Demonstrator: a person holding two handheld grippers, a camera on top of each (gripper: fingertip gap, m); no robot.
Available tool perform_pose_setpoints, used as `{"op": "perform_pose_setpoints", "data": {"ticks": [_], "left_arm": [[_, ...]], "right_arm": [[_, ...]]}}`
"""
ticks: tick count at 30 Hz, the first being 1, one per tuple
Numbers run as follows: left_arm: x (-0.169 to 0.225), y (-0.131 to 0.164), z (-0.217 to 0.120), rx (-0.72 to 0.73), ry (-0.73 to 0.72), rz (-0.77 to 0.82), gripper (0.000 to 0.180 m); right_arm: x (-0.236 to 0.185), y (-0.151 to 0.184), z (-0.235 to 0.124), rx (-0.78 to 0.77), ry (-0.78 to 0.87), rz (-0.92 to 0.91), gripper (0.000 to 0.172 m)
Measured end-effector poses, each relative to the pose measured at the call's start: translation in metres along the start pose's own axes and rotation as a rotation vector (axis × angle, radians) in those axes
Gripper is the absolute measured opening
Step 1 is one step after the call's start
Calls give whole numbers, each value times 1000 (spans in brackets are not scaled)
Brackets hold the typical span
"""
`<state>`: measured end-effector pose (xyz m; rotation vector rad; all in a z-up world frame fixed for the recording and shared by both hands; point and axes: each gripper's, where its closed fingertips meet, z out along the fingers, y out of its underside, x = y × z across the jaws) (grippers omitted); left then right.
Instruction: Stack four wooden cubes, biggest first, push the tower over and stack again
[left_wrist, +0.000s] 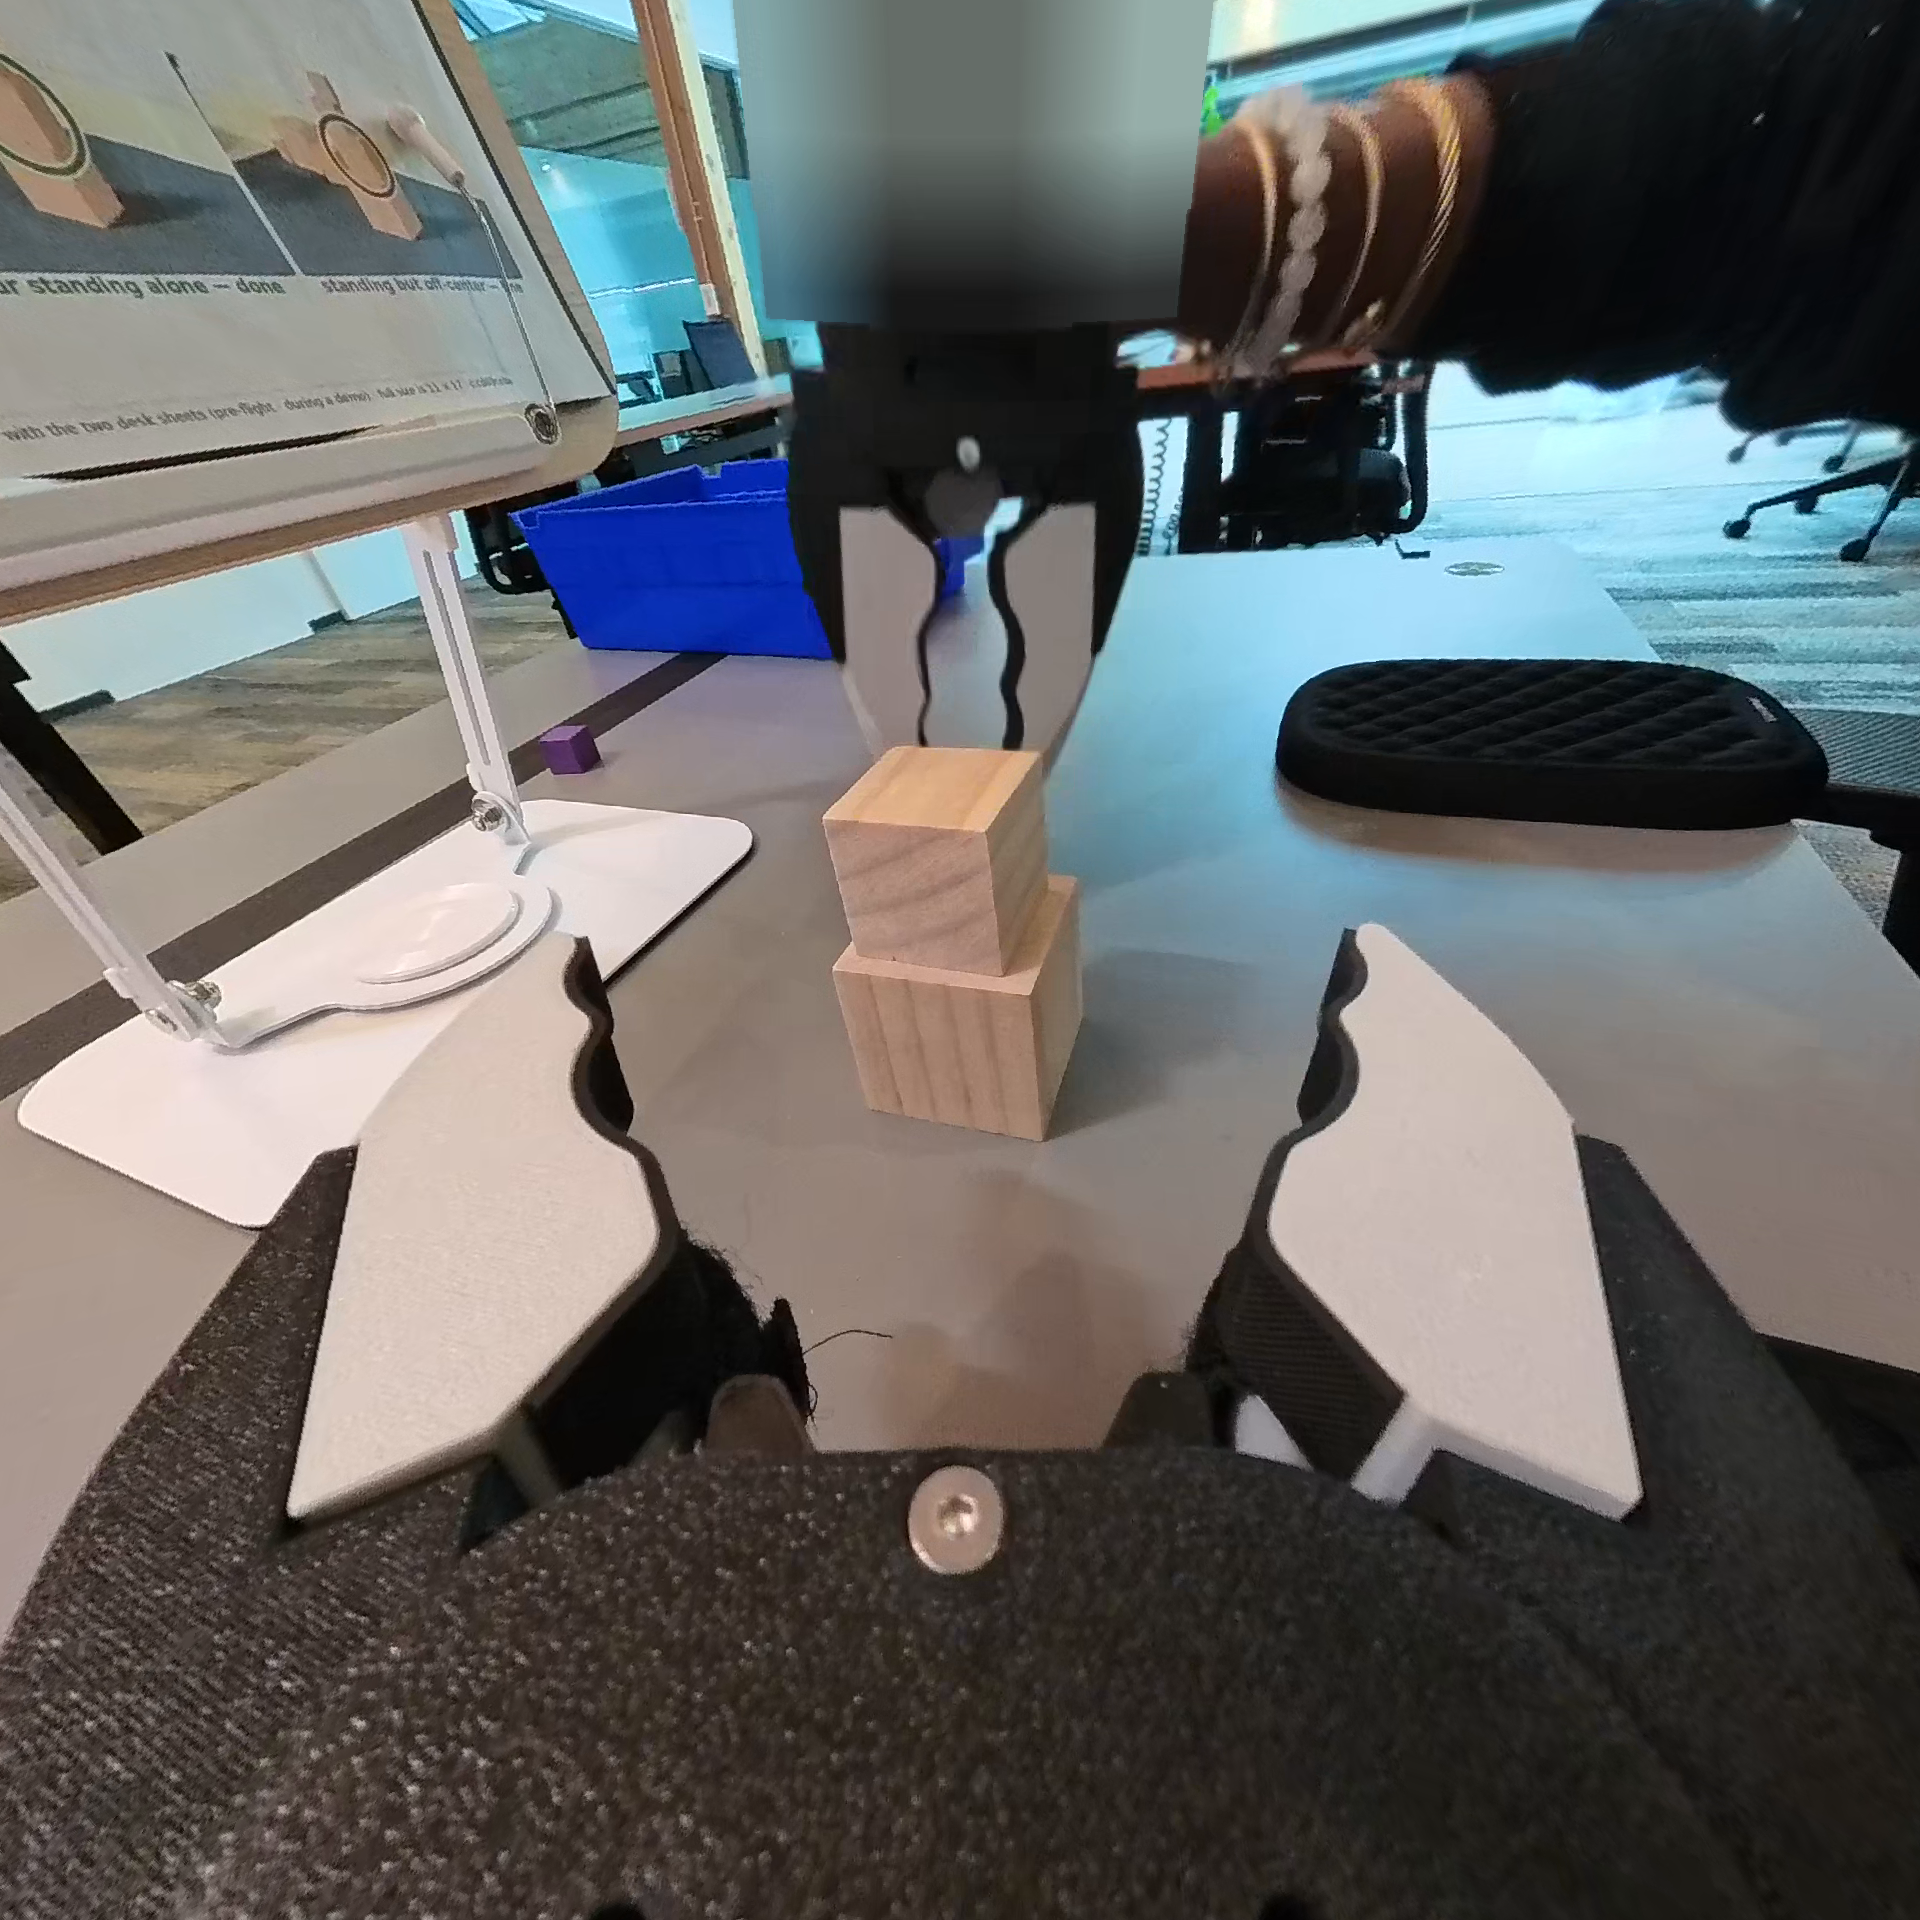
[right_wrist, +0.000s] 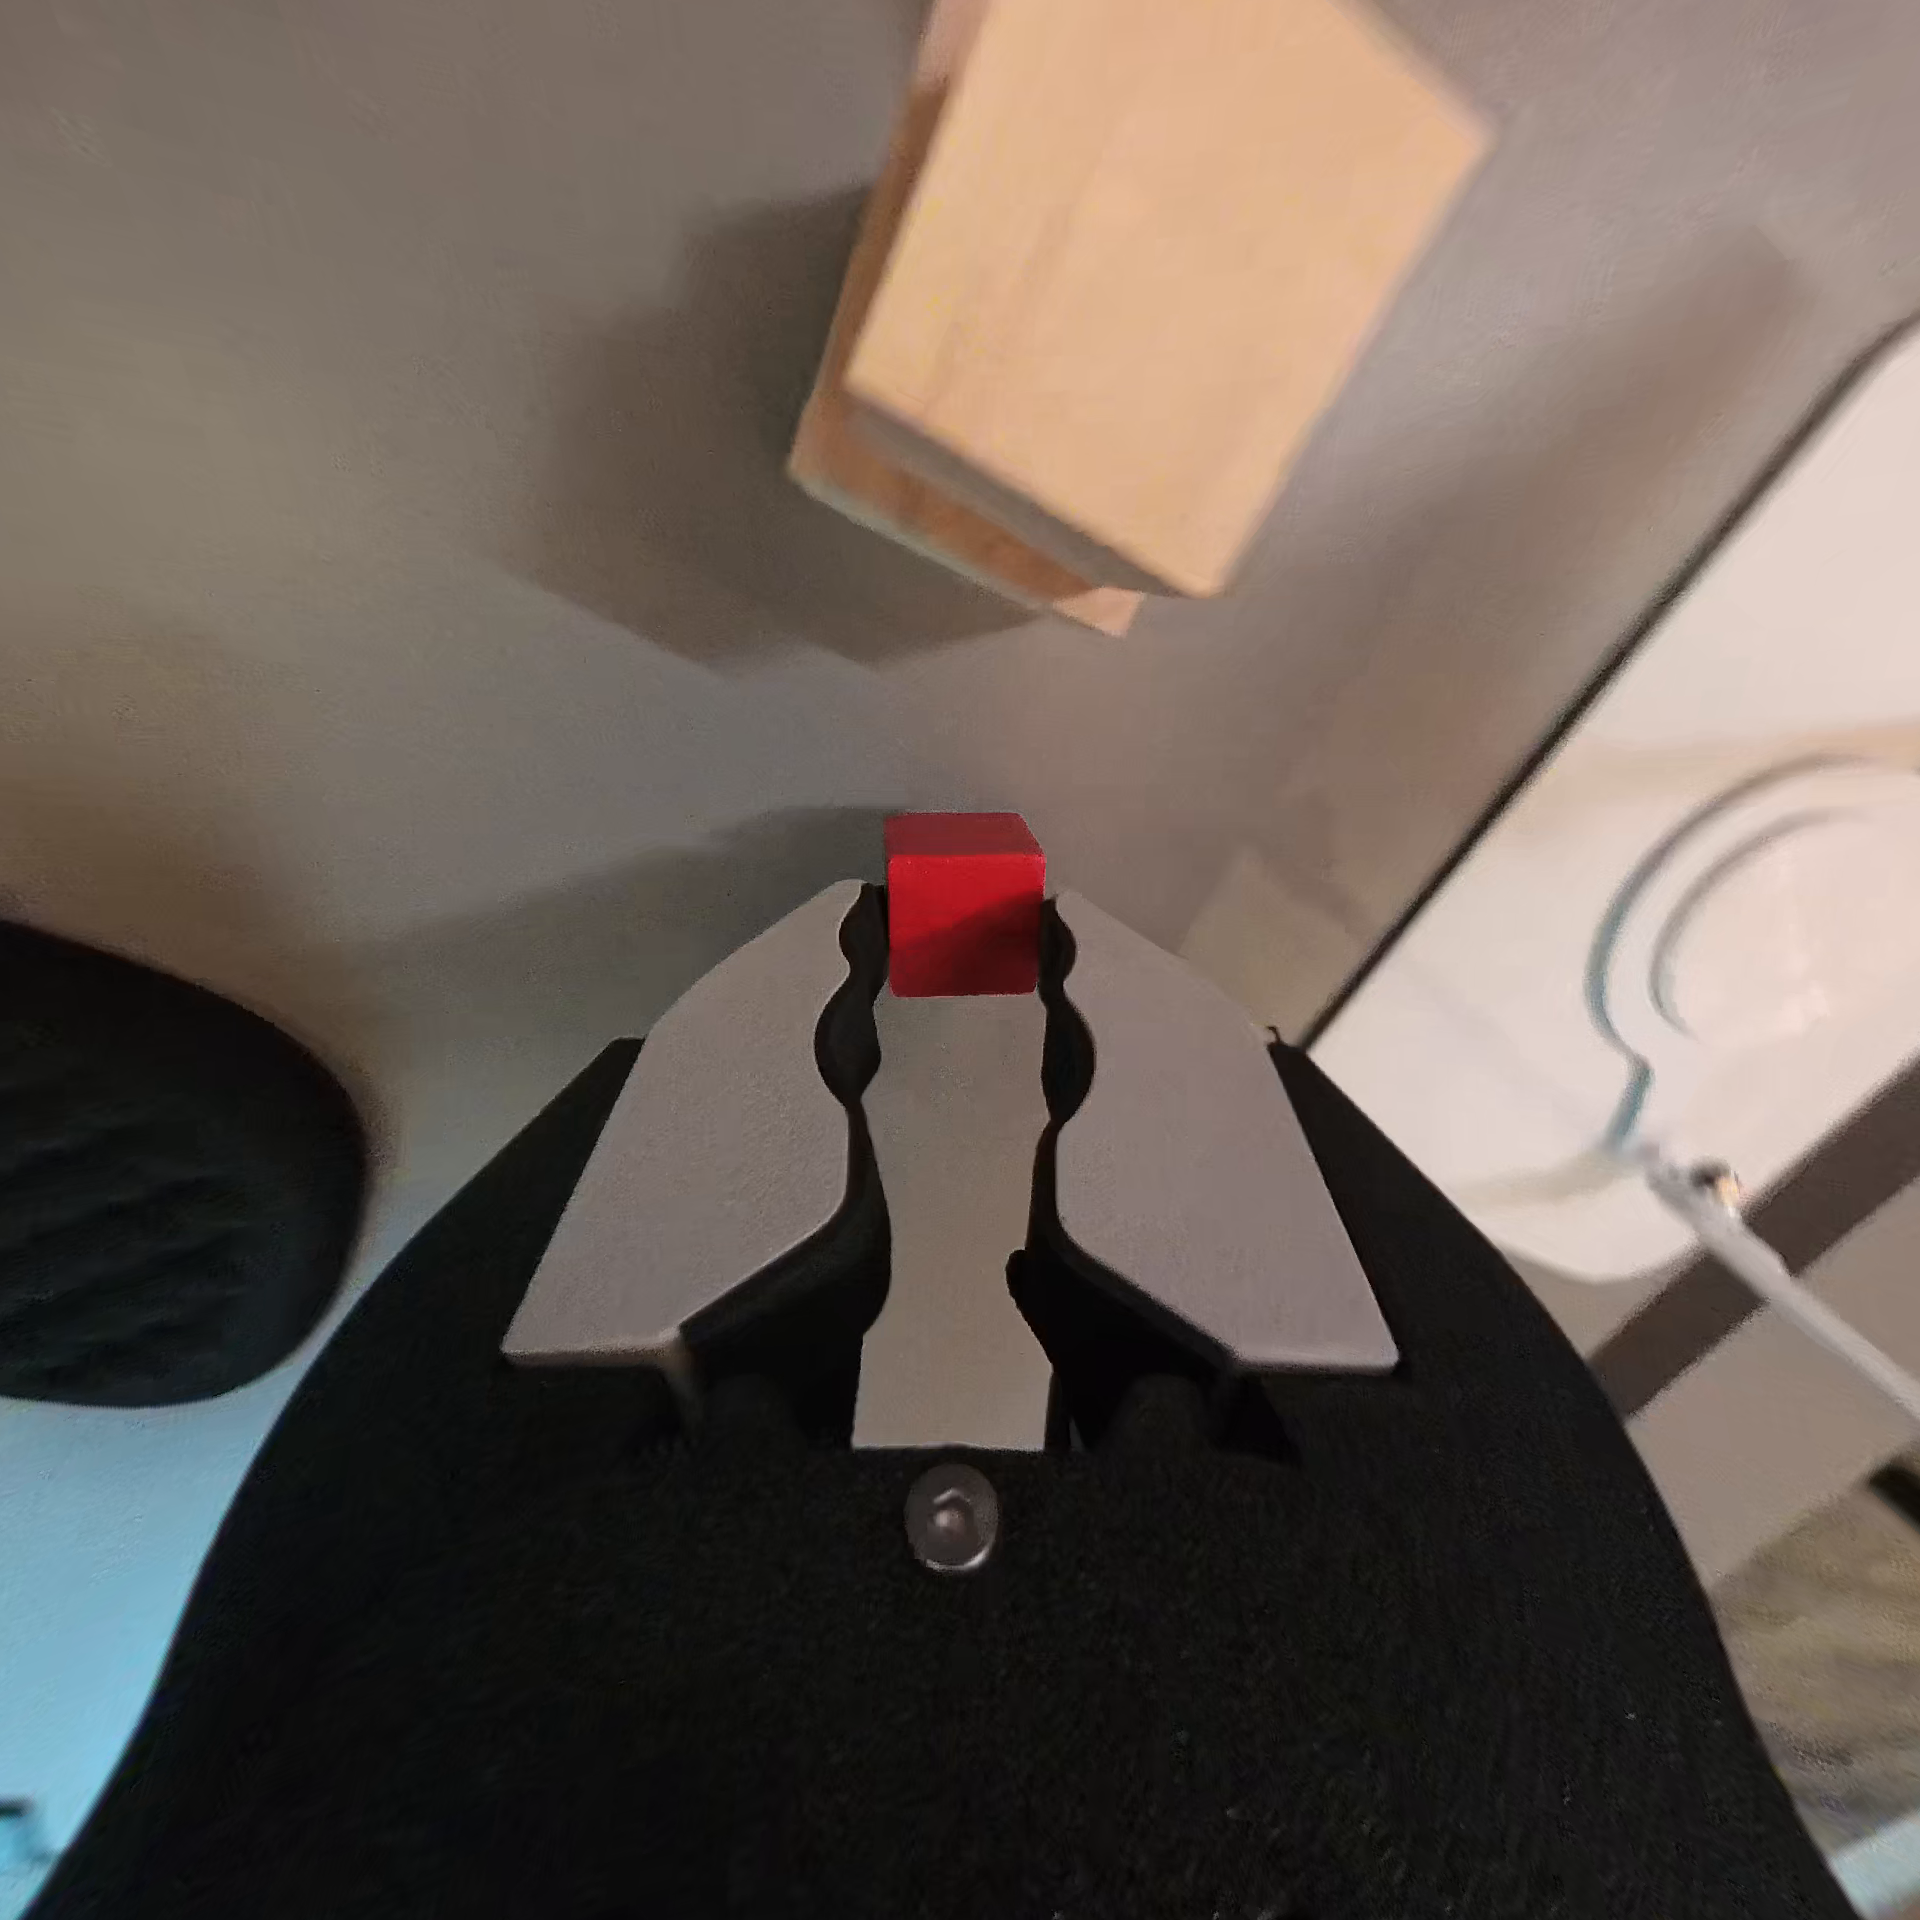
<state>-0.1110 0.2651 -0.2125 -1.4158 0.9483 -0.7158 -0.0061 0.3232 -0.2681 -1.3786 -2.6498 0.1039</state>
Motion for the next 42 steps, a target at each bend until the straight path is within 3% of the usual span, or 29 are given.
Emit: {"op": "perform_pose_setpoints", "data": {"ticks": [7, 12, 23, 42], "left_arm": [[0, 0, 0, 4, -3, 1, 127], [-1, 0, 0, 3, -6, 3, 127], [0, 0, 0, 0, -5, 7, 126], [1, 2, 1, -11, 0, 14, 124]], "right_arm": [[15, -32, -70, -23, 47, 293, 27], [21, -59, -94, -26, 59, 454, 27], [18, -82, -70, -79, 24, 491, 27], [19, -78, -51, -81, 24, 490, 27]]}}
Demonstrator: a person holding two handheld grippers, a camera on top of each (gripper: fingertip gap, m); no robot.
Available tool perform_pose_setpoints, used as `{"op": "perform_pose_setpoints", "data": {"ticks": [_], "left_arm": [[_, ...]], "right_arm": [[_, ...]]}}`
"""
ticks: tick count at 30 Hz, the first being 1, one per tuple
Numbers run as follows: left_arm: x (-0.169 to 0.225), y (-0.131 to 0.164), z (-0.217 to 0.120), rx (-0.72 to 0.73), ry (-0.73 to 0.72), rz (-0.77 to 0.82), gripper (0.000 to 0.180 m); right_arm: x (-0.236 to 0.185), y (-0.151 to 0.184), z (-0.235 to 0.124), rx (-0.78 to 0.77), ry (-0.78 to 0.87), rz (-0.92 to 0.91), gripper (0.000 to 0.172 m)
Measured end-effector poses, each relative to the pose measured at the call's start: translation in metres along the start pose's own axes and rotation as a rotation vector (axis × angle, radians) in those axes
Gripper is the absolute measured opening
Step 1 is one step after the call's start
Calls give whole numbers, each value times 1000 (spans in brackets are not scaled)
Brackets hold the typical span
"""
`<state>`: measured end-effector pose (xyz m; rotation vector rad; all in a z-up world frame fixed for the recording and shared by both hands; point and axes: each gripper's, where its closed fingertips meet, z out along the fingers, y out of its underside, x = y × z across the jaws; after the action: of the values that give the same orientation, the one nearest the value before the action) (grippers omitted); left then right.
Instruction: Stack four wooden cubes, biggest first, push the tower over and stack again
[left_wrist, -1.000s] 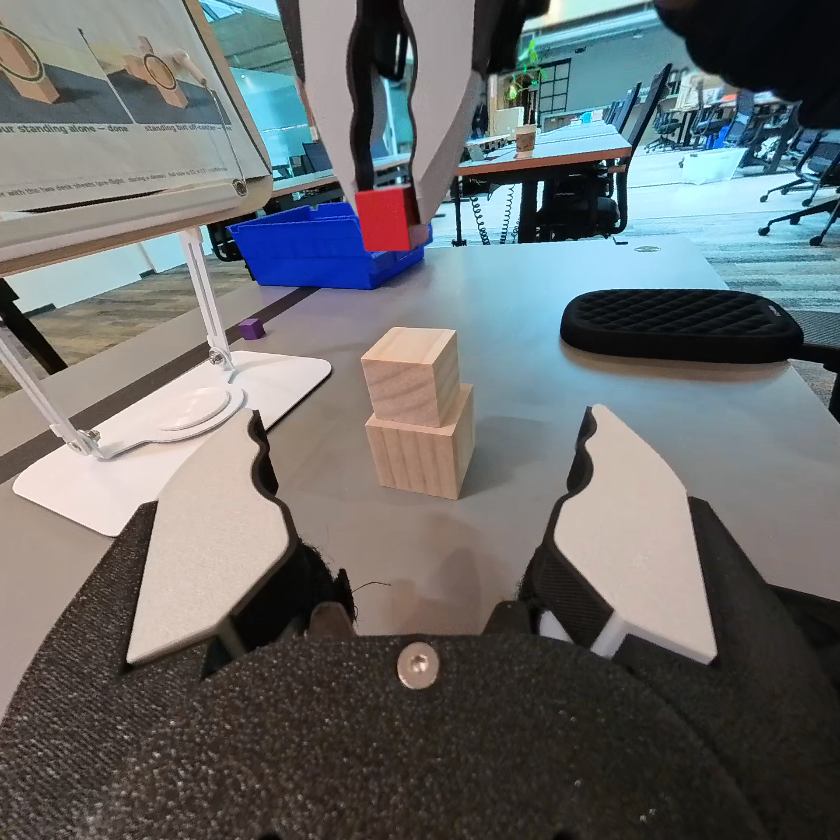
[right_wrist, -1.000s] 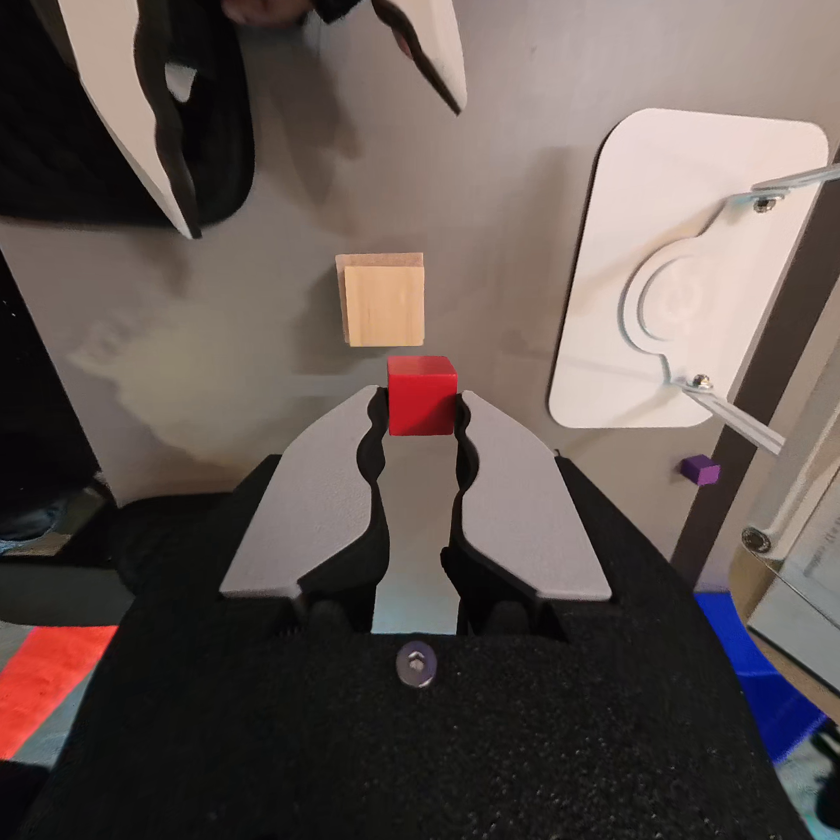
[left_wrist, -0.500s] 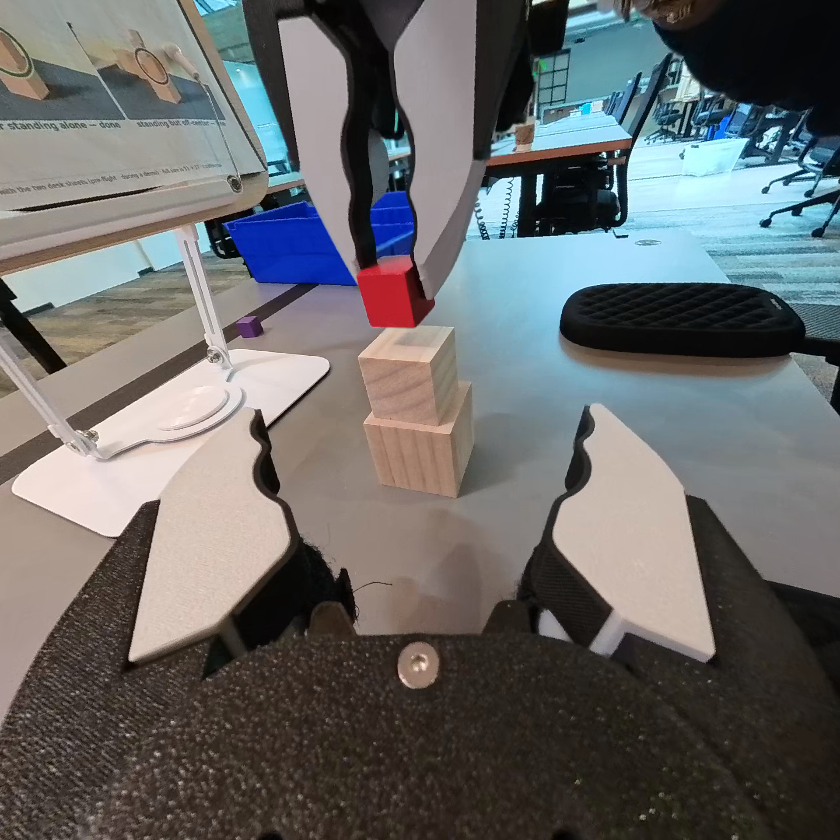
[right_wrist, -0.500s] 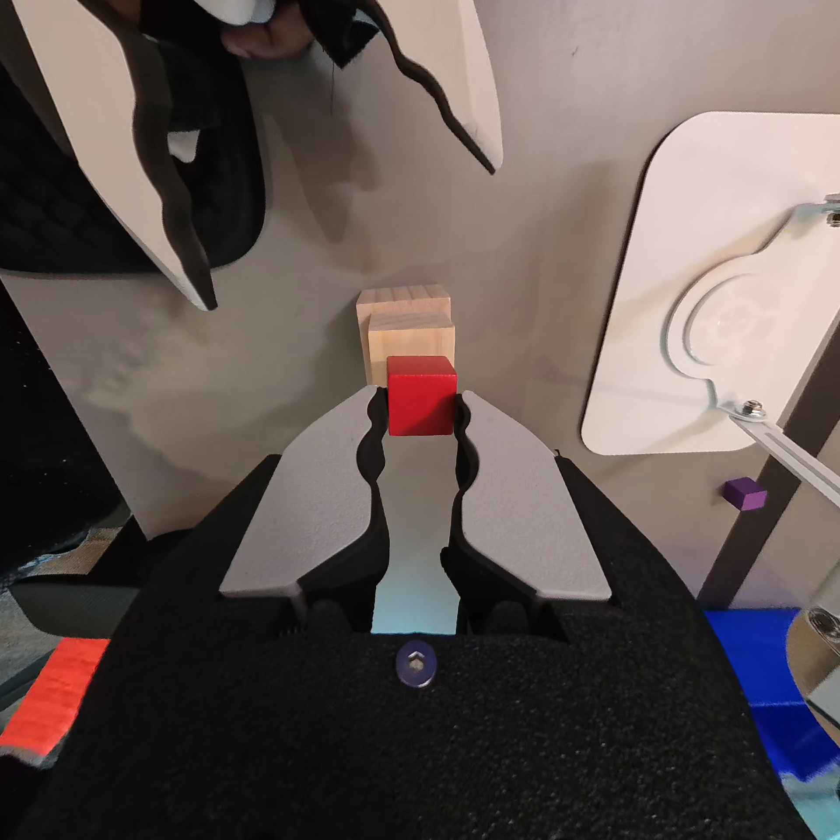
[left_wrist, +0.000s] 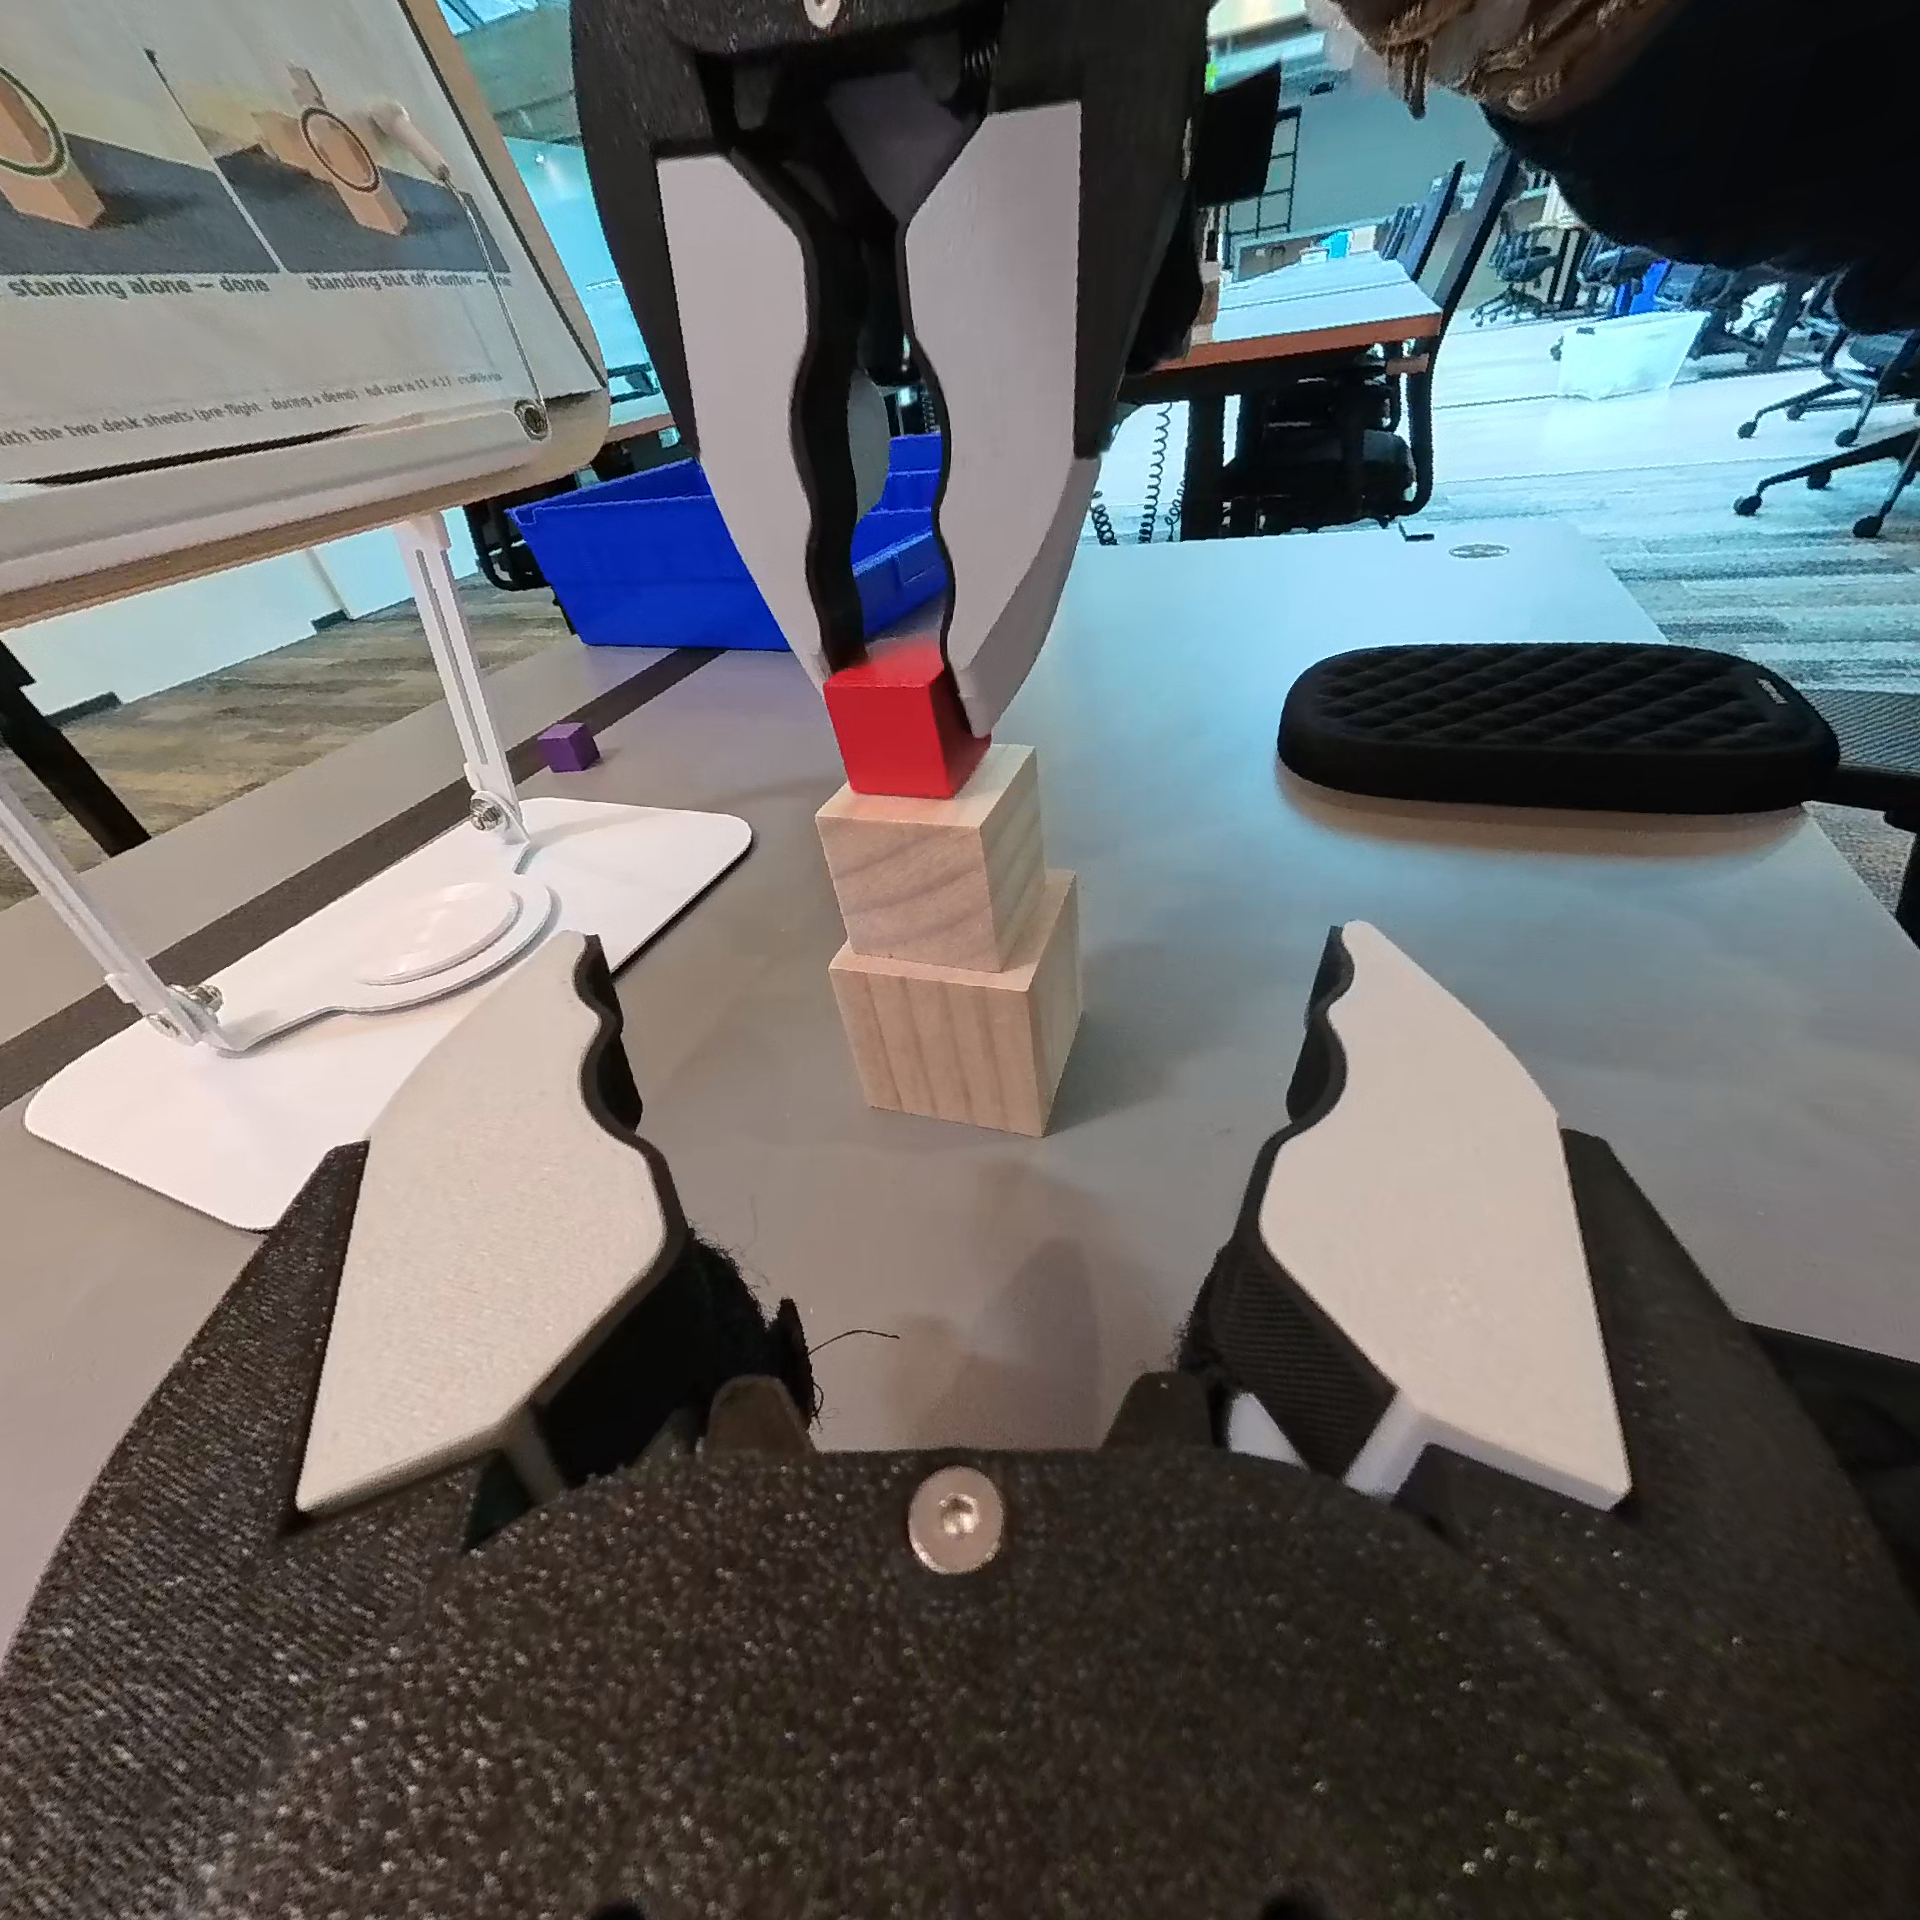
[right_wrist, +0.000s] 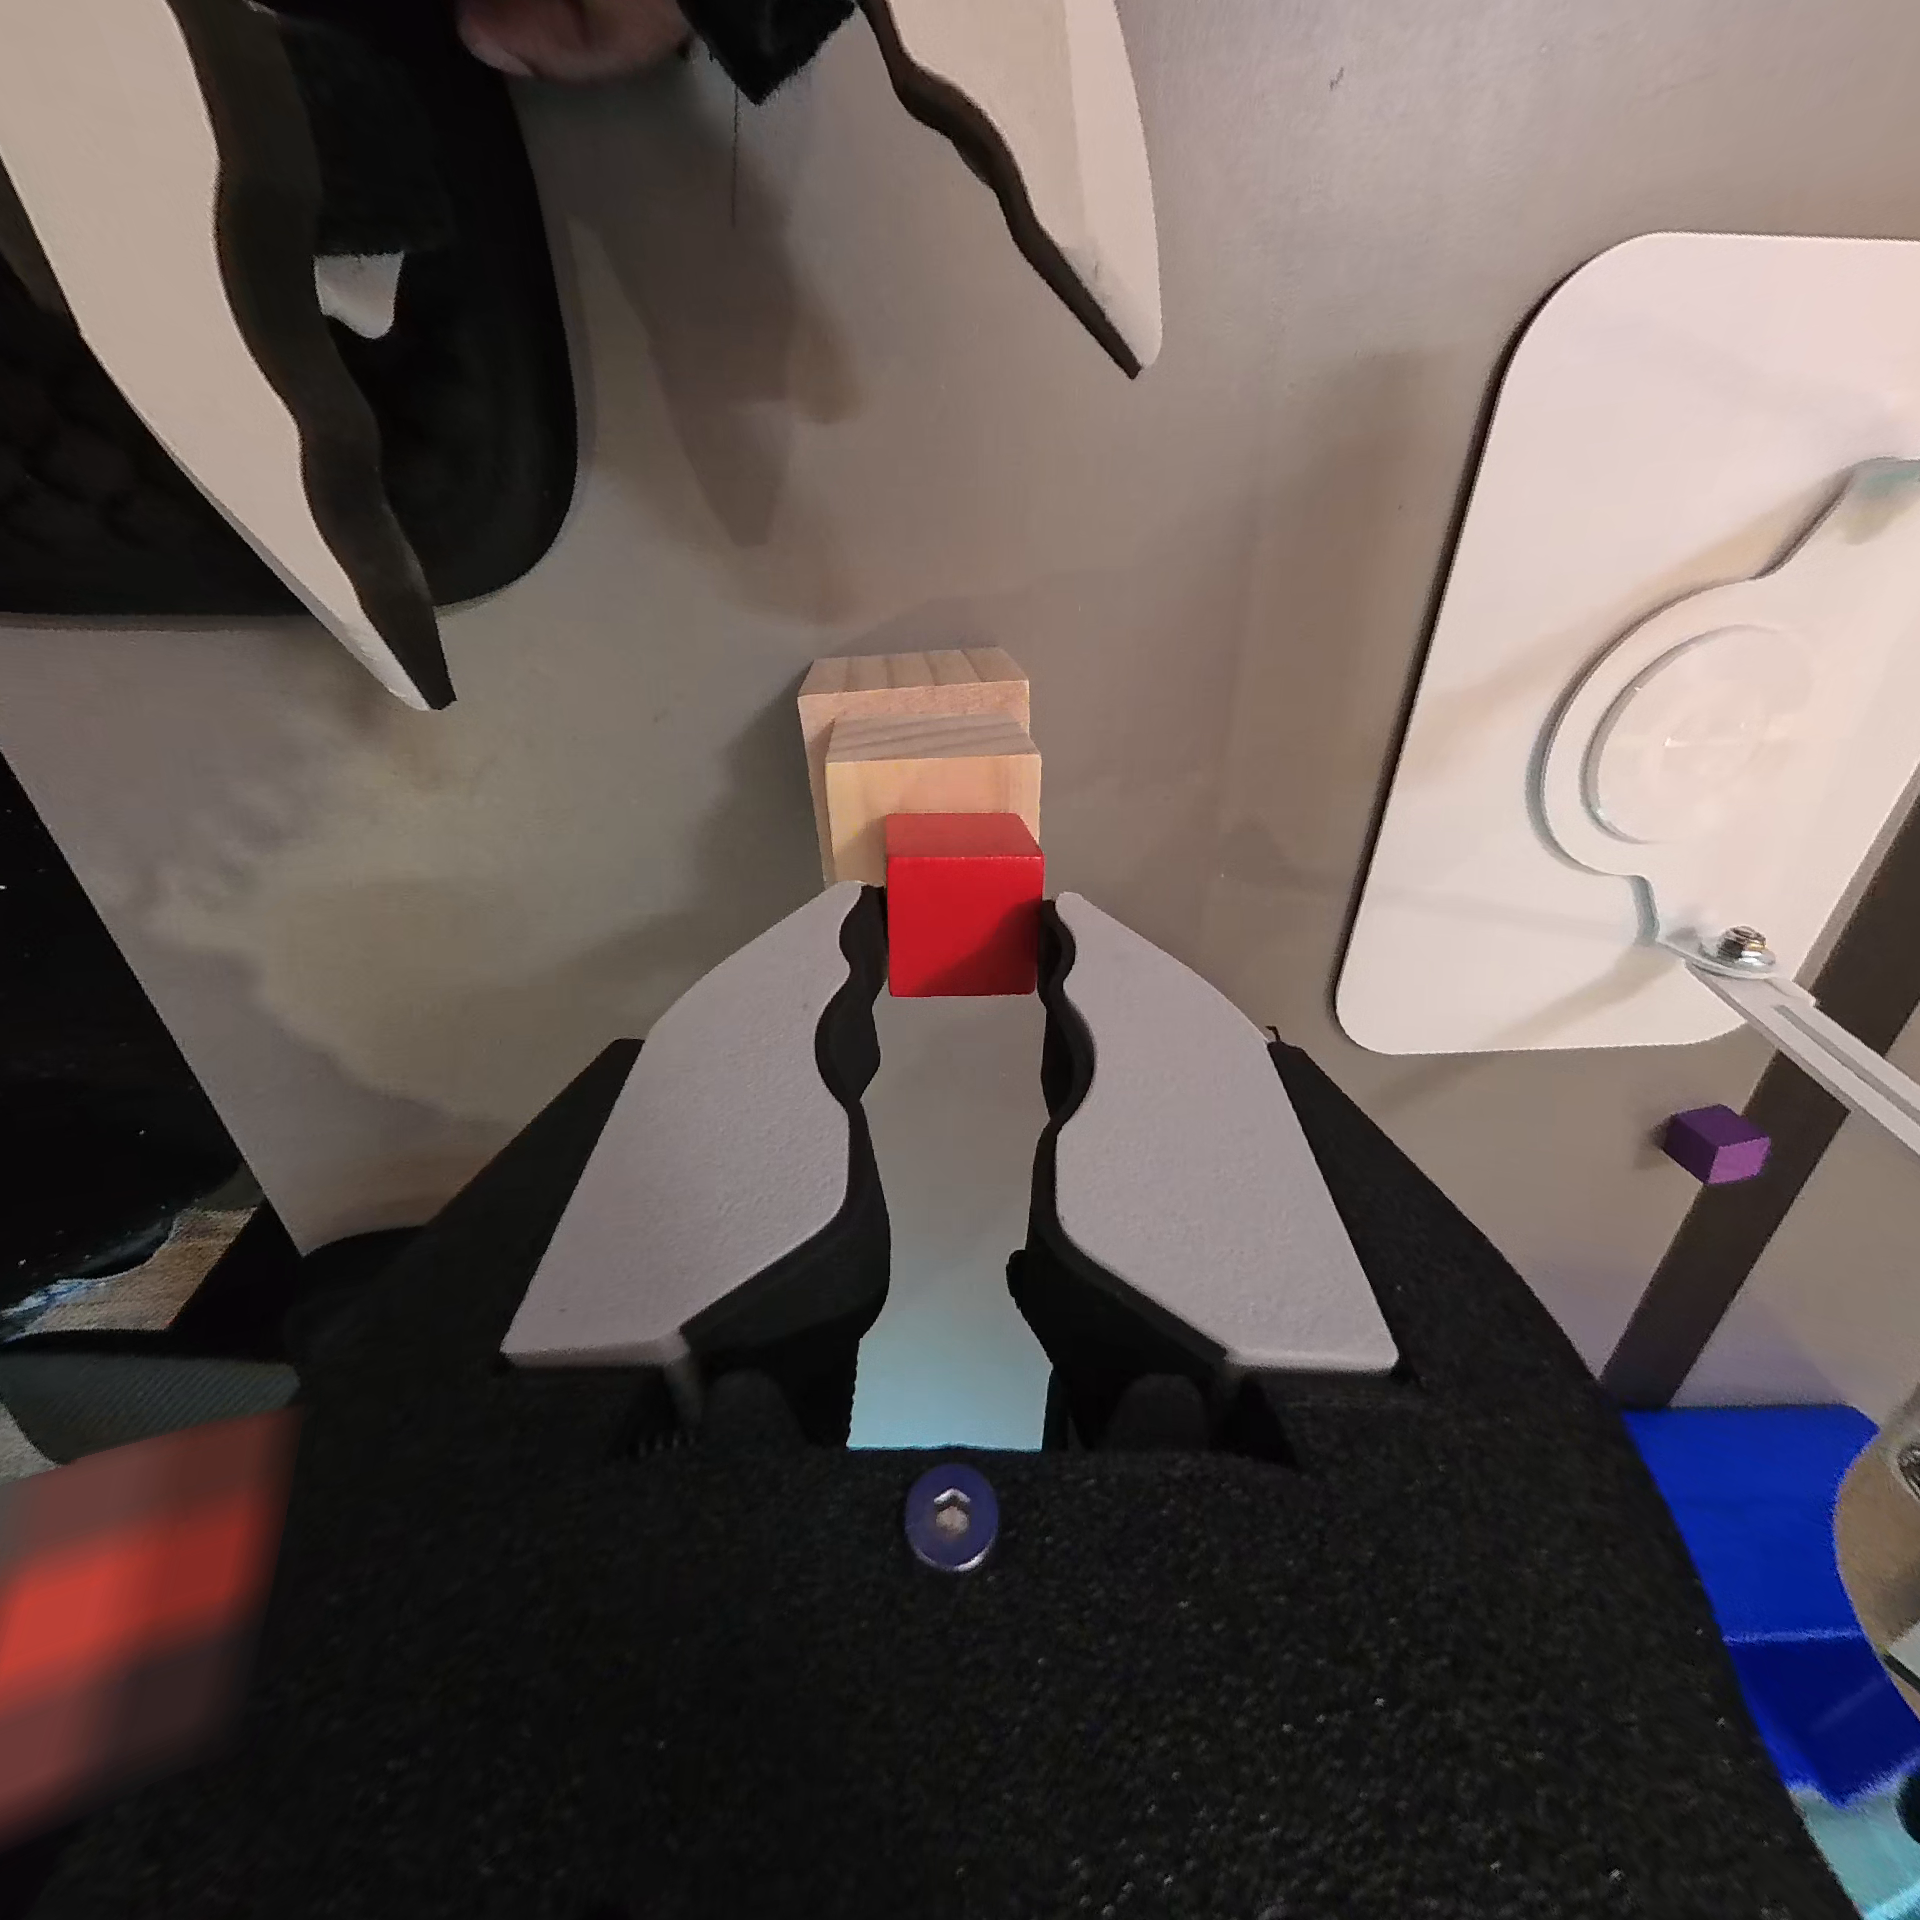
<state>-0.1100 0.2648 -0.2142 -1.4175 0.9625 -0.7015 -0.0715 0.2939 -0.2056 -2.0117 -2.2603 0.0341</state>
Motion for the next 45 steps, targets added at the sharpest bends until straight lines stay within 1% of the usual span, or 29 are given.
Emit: {"op": "perform_pose_setpoints", "data": {"ticks": [15, 17, 21, 26, 29, 33, 40, 43, 45], "left_arm": [[0, -1, -1, 5, 0, -5, 123], [0, -1, -1, 5, -1, -5, 123], [0, 0, -1, 2, -1, -3, 123], [-1, -1, -1, 7, -4, -7, 123], [-1, -1, -1, 9, -3, -13, 123], [-1, -1, -2, 12, -4, -12, 123], [-1, -3, -3, 22, -7, -14, 123], [-1, -2, -2, 18, -7, -8, 122], [-1, -3, -3, 22, -8, -12, 122]], "right_arm": [[-1, -1, 1, 19, -1, -6, 27], [-1, -1, 1, 21, 2, -6, 32], [0, -3, -1, 59, 4, 7, 51], [10, 2, -14, 185, 39, 86, 63], [23, 18, -22, 255, 86, 174, 65], [45, 53, -22, 310, 145, 303, 63], [93, 128, 5, 325, 247, 507, 60], [119, 152, 17, 366, 292, 597, 59], [138, 162, 24, 419, 321, 664, 58]]}}
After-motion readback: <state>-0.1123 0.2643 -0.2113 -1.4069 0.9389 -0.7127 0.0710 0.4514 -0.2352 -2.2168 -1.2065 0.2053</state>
